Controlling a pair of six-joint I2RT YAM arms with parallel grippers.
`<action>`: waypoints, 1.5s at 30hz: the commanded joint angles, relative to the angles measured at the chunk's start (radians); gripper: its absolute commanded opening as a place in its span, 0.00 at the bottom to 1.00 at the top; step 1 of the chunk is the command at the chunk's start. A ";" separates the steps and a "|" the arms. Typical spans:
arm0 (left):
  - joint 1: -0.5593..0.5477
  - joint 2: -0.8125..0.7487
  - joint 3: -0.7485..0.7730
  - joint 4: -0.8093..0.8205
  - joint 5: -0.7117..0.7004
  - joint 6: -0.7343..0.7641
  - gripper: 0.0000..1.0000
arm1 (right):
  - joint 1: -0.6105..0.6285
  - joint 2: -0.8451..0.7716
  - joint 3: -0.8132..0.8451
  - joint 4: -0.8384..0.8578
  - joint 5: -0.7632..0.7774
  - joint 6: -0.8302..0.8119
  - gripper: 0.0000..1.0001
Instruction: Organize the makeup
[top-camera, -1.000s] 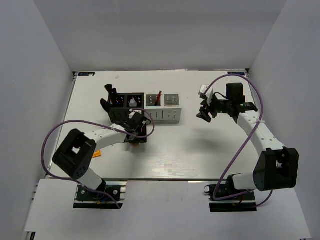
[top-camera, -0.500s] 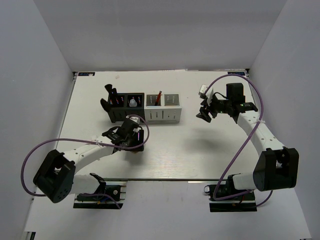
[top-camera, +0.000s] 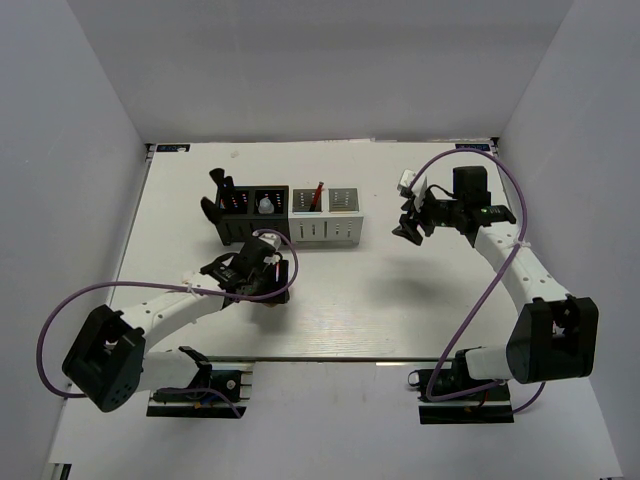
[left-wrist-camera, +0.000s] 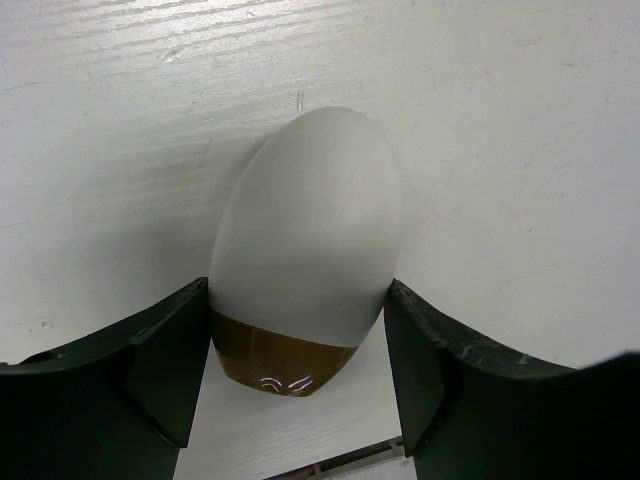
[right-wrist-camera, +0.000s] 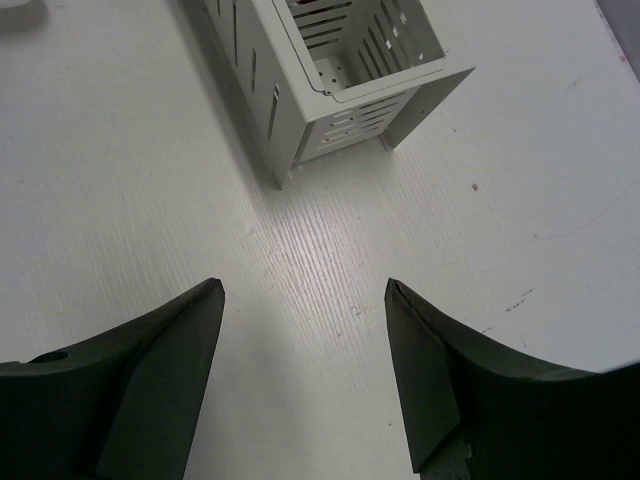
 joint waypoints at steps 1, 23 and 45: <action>-0.004 -0.018 0.002 0.023 0.013 0.017 0.33 | -0.002 -0.033 -0.017 0.005 -0.031 0.003 0.72; -0.032 0.301 0.074 -0.054 -0.153 -0.101 0.76 | -0.001 -0.035 -0.026 0.011 -0.030 0.012 0.72; -0.050 0.474 0.229 -0.083 -0.260 -0.069 0.90 | 0.001 -0.032 -0.025 0.019 -0.020 0.015 0.72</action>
